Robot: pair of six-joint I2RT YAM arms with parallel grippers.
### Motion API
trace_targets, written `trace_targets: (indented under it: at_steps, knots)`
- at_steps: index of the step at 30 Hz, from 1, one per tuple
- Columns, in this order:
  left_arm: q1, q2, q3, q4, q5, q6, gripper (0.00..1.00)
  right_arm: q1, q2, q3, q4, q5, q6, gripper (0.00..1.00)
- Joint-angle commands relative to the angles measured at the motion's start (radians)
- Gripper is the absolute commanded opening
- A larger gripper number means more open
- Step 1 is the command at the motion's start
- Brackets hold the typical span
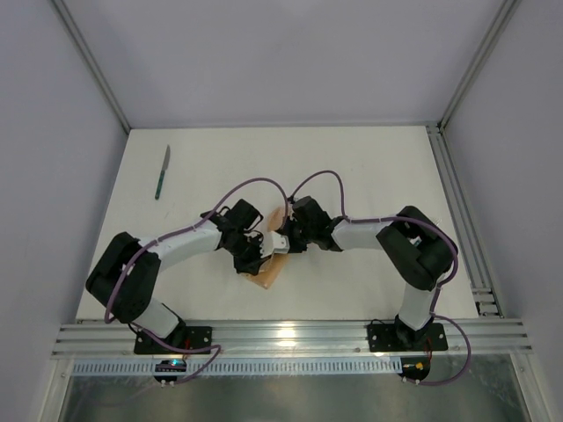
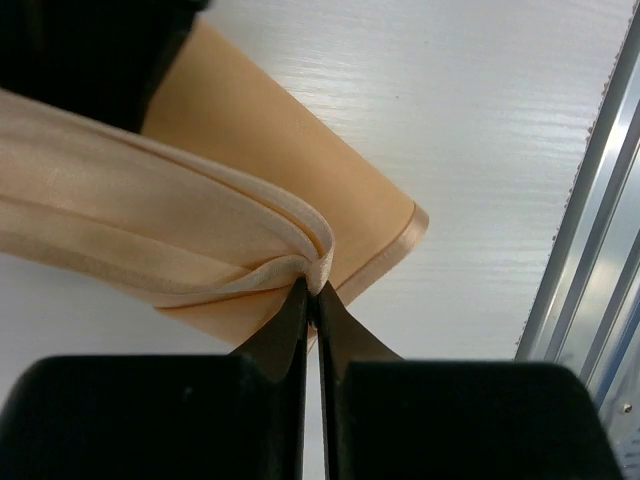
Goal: Fold the napkin into a case and place the utensils inside
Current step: Fold the 2/3-rectangle-folded napkin at the center of the board.
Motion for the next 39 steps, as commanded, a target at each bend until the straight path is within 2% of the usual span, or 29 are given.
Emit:
trace_targets:
  at_steps: [1,7,11,15,16,18,19,22,25,26,34,39]
  knots:
    - [-0.031,-0.027,-0.031,0.010,-0.043,0.046,0.02,-0.001,0.014,-0.015,-0.023,0.066,0.002,0.07]
    - [-0.033,-0.042,-0.056,0.041,-0.082,0.034,0.00,-0.026,-0.082,-0.031,-0.066,0.091,-0.008,0.08]
    - [-0.033,-0.036,-0.060,0.054,-0.094,0.031,0.00,-0.058,-0.166,-0.037,-0.161,0.120,-0.047,0.15]
    - [-0.033,-0.031,-0.060,0.064,-0.091,0.028,0.01,-0.105,-0.264,-0.057,-0.187,0.124,-0.064,0.24]
    - [-0.033,-0.031,-0.060,0.064,-0.088,0.026,0.00,-0.113,-0.275,-0.052,-0.187,0.121,-0.068,0.31]
    - [-0.033,-0.031,-0.060,0.067,-0.089,0.025,0.01,-0.129,-0.279,-0.032,-0.187,0.106,-0.091,0.38]
    - [-0.034,-0.031,-0.059,0.067,-0.088,0.023,0.01,-0.130,-0.262,0.001,-0.199,0.107,-0.100,0.43]
    - [-0.033,-0.028,-0.056,0.067,-0.086,0.022,0.01,-0.130,-0.207,0.056,-0.193,0.085,-0.101,0.50]
    - [-0.034,-0.031,-0.053,0.065,-0.086,0.020,0.01,-0.130,-0.171,0.077,-0.182,0.109,-0.067,0.64]
    - [-0.034,-0.031,-0.053,0.065,-0.085,0.017,0.01,-0.130,-0.167,0.080,-0.176,0.117,-0.059,0.65]
    - [-0.047,-0.024,-0.051,0.067,-0.091,0.021,0.01,-0.127,-0.099,0.107,-0.133,0.149,-0.012,0.67]
    - [-0.048,-0.022,-0.057,0.070,-0.092,0.023,0.01,-0.107,-0.049,0.181,-0.159,0.167,-0.044,0.66]
